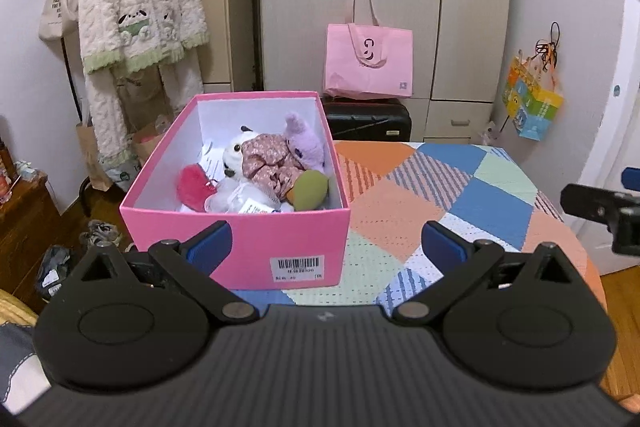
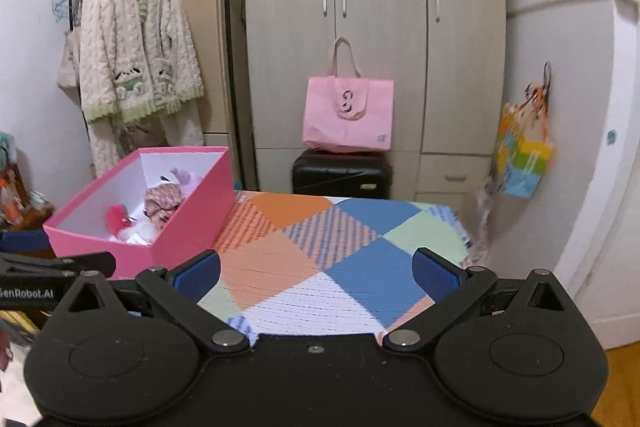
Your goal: Organize soft objects
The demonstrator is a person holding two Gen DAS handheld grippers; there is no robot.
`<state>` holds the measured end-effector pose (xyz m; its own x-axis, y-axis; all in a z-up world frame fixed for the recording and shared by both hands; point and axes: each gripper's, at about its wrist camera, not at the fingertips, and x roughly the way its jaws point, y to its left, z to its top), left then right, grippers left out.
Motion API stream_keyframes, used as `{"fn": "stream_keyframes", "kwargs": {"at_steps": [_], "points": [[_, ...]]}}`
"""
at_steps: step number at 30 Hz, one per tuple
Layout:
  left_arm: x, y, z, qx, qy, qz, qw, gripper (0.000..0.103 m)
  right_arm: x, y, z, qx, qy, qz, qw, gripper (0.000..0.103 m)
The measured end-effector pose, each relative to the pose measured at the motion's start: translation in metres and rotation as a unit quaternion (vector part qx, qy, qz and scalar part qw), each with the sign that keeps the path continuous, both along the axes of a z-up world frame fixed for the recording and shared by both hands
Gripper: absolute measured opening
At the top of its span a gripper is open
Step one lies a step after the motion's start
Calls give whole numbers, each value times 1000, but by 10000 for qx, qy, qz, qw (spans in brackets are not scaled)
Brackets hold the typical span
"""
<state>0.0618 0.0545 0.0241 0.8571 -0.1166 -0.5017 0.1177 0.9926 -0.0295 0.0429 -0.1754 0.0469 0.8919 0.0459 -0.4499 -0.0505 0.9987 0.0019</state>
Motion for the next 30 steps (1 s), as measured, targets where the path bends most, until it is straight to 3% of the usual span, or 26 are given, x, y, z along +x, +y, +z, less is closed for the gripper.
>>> {"fn": "stream_keyframes", "kwargs": {"at_steps": [8, 15, 25, 30], "points": [[-5, -2, -5, 52, -67, 59, 9999, 102, -8, 8, -4, -113, 52, 36, 9999, 103], [-18, -5, -1, 234, -419, -37, 9988, 102, -15, 7, -5, -69, 47, -11, 10000, 103], [-18, -4, -7, 159, -386, -53, 9991, 102, -18, 9, -9, -164, -60, -123, 9998, 103], [-22, -5, -11, 259, -585, 34, 9979, 102, -20, 13, -10, -249, -118, -134, 9995, 103]]}}
